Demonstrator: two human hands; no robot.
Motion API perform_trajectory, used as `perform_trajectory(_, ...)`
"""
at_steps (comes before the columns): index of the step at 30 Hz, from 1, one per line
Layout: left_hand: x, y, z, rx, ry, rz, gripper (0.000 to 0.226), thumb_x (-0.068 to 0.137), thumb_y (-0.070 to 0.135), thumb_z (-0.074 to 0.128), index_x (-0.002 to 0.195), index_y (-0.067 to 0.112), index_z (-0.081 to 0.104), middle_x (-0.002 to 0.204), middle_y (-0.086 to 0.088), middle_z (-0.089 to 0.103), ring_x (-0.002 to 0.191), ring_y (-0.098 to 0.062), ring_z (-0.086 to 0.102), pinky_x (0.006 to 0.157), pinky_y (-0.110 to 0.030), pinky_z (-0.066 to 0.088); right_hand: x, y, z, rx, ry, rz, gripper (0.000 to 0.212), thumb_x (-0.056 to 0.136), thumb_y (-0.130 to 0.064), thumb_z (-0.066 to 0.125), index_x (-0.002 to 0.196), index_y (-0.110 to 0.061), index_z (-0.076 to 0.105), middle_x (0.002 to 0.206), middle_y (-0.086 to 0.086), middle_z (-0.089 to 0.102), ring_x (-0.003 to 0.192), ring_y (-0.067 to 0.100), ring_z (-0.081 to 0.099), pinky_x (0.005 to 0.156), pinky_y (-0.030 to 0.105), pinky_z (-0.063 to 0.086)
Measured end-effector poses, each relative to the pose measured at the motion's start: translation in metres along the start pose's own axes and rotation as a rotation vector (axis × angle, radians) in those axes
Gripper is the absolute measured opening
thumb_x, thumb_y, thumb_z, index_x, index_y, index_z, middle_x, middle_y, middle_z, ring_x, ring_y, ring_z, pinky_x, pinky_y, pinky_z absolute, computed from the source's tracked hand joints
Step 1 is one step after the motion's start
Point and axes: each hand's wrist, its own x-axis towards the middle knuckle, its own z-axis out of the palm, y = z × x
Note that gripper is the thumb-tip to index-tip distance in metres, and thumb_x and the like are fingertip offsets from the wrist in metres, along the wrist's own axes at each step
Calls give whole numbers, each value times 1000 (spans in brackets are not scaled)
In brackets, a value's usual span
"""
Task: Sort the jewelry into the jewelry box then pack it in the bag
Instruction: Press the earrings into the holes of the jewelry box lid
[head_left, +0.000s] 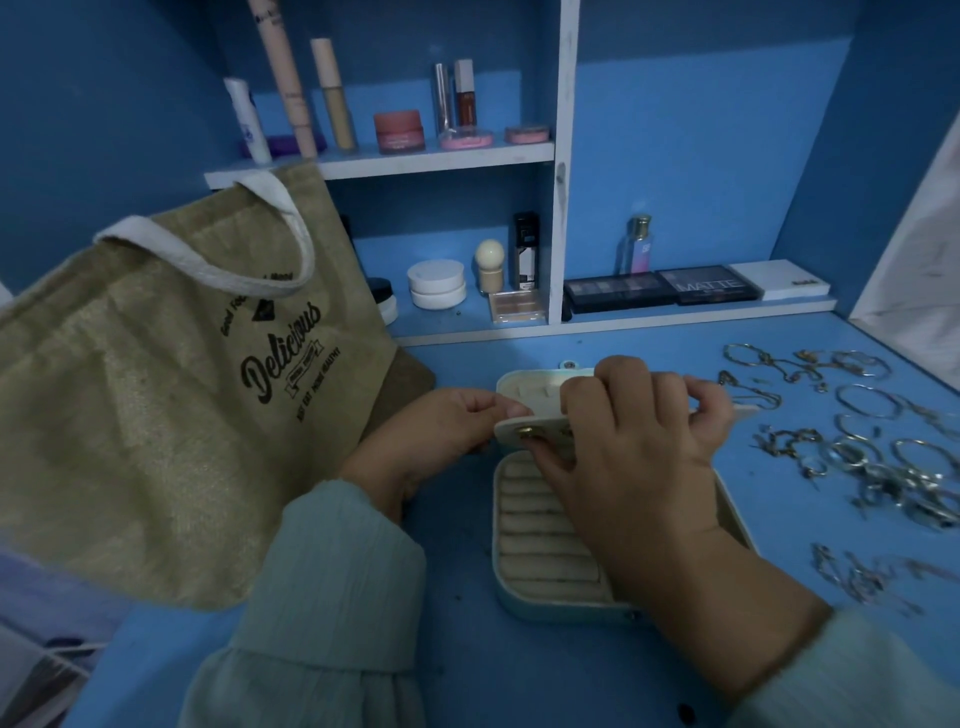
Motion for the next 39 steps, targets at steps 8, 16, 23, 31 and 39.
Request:
perform_trajectory(8,-1,0,0,-17,-2,7,32,88,19,59,61,30,73,75,5,64,80,-15,47,68,-20,40,0,0,0,0,-2,-1,36,80,-47,61,83,-14,44,87,8,54,77,23,35,83,46,30)
perform_trajectory(16,-1,0,0,-28,25,-4,29,86,17,61,62,28,73,71,11,66,73,-5,51,68,-20,38,0,0,-1,9,-6,-2,36,79,-46,62,84,-14,45,87,8,54,77,23,35,83,46,29)
perform_trajectory(23,-2,-1,0,-33,40,5,28,86,18,61,63,29,71,77,12,68,70,0,52,66,-19,37,0,0,-1,2,-8,-6,36,80,-46,61,85,-14,45,88,8,54,77,22,34,83,46,29)
perform_trajectory(31,0,0,2,-61,53,-10,23,85,17,63,65,24,71,77,8,68,71,-5,49,60,-16,37,0,-1,-1,4,-1,-5,39,75,-44,67,85,-15,44,87,7,54,77,23,34,83,44,29)
perform_trajectory(39,4,-2,-4,-23,10,-42,22,81,21,66,63,31,75,76,11,69,81,-12,49,68,-19,38,0,-1,0,5,4,3,36,79,-45,64,83,-15,44,85,7,53,76,23,34,82,44,29)
